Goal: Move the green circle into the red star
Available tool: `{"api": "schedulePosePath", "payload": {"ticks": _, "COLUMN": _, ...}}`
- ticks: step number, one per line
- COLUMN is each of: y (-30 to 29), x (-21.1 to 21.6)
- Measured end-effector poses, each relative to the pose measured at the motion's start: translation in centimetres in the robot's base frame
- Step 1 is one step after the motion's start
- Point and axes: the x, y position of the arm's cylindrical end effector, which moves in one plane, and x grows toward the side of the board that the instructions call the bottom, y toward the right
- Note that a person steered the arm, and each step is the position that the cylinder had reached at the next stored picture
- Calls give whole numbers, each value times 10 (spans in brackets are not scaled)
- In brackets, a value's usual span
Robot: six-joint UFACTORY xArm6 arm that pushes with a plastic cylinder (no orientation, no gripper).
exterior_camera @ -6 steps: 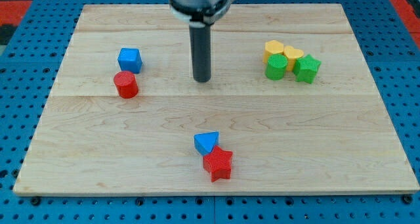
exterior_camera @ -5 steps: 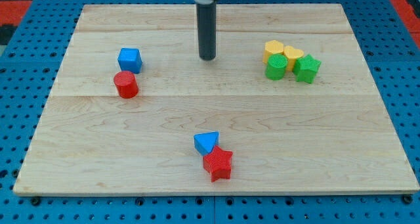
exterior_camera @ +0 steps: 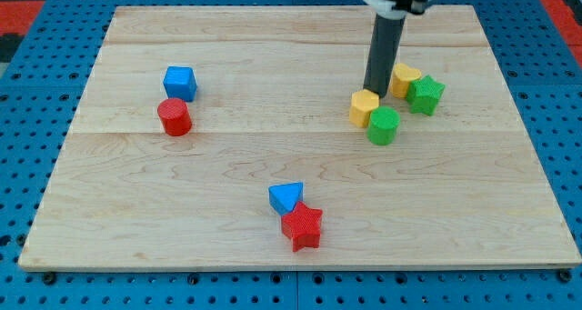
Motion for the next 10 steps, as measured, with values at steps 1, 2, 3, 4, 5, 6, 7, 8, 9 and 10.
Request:
{"api": "schedulePosePath", "payload": {"ticks": 1, "y": 5, "x": 34}}
{"api": "schedulePosePath", "payload": {"ticks": 2, "y": 5, "x": 64}}
{"api": "schedulePosePath", "payload": {"ticks": 3, "y": 4, "x": 99}}
{"api": "schedulePosePath", "payload": {"ticks": 4, "y": 18, "x": 125}}
{"api": "schedulePosePath", "payload": {"ticks": 5, "y": 19, "x": 144}}
{"api": "schedulePosePath", "payload": {"ticks": 6, "y": 47, "x": 153}}
{"api": "schedulePosePath", "payload": {"ticks": 7, "y": 39, "x": 172}}
{"api": "schedulePosePath", "payload": {"ticks": 8, "y": 1, "x": 182}}
{"api": "schedulePosePath", "payload": {"ticks": 9, "y": -45, "x": 182}}
{"api": "schedulePosePath", "payload": {"ticks": 10, "y": -73, "x": 182}}
